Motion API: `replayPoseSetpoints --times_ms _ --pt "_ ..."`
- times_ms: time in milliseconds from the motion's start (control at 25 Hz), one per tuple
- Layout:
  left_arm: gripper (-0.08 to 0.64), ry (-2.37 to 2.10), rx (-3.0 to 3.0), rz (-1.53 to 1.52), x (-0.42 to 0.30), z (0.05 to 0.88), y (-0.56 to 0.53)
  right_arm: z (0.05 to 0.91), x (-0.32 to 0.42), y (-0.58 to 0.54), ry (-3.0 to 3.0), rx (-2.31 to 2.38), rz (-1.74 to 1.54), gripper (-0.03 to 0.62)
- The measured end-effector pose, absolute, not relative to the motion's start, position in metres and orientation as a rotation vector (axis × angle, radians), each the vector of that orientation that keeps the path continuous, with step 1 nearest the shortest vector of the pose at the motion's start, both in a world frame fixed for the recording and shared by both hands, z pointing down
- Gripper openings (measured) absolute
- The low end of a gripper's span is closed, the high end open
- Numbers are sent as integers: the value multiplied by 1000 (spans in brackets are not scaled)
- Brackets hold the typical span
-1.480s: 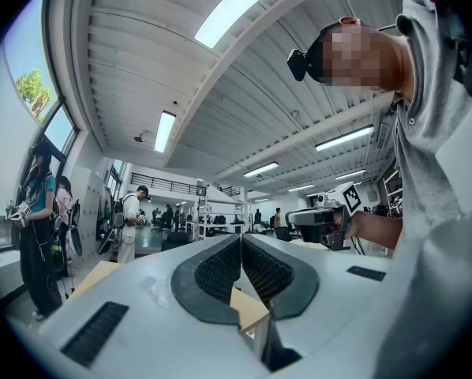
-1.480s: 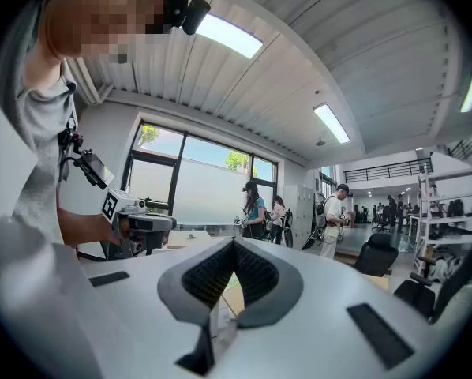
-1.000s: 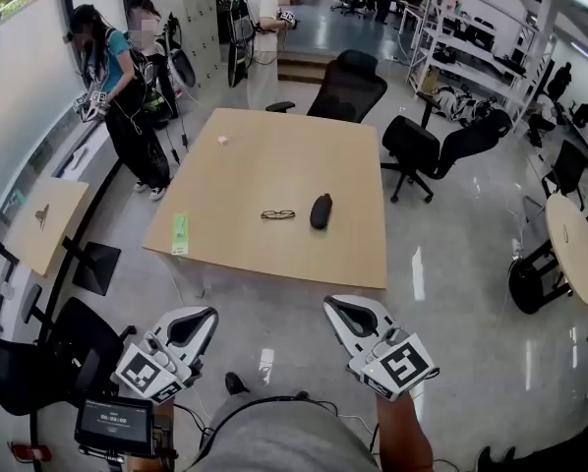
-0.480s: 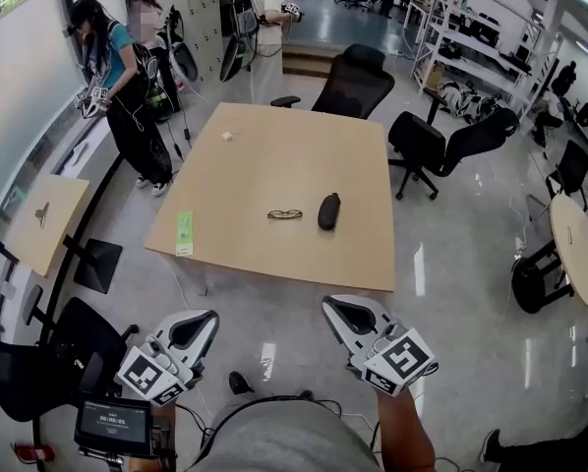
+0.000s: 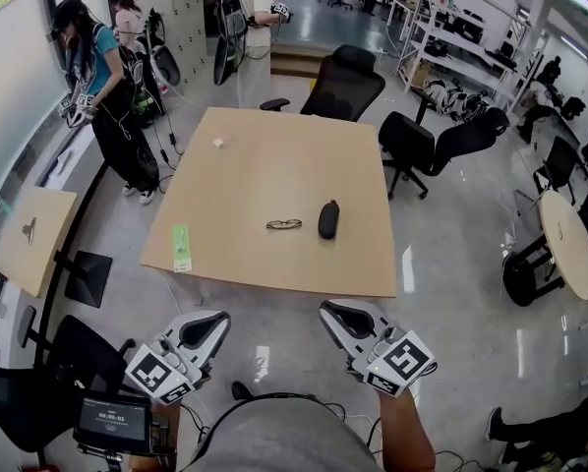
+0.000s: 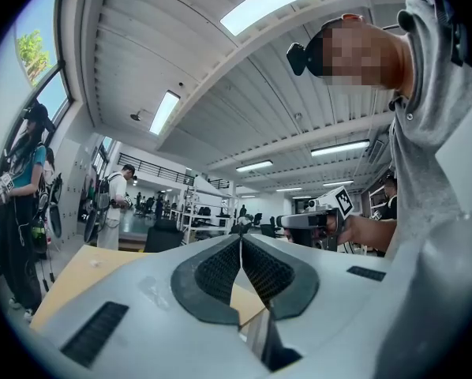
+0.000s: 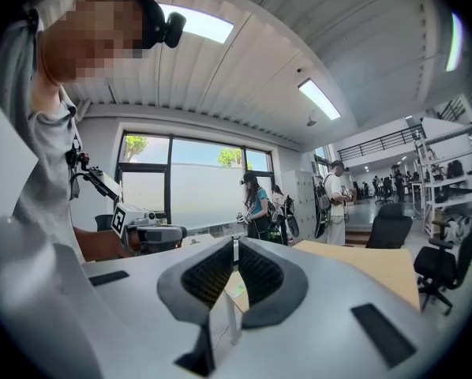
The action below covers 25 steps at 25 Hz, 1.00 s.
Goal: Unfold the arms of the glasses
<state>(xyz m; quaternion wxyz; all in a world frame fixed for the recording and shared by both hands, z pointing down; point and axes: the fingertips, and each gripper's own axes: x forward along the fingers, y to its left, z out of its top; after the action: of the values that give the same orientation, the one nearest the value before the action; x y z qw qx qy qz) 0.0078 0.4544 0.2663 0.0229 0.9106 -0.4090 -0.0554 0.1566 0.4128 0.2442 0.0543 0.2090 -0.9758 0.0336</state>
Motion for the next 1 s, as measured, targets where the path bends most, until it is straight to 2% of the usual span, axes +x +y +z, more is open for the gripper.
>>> replayPoseSetpoints --times_ms 680,1000 --pt "12 -1215 2799 -182 -91 295 427 292 75 378 -2839 690 217 6" --pt "12 -1315 2683 -112 -89 333 354 305 59 273 -2882 590 221 6"
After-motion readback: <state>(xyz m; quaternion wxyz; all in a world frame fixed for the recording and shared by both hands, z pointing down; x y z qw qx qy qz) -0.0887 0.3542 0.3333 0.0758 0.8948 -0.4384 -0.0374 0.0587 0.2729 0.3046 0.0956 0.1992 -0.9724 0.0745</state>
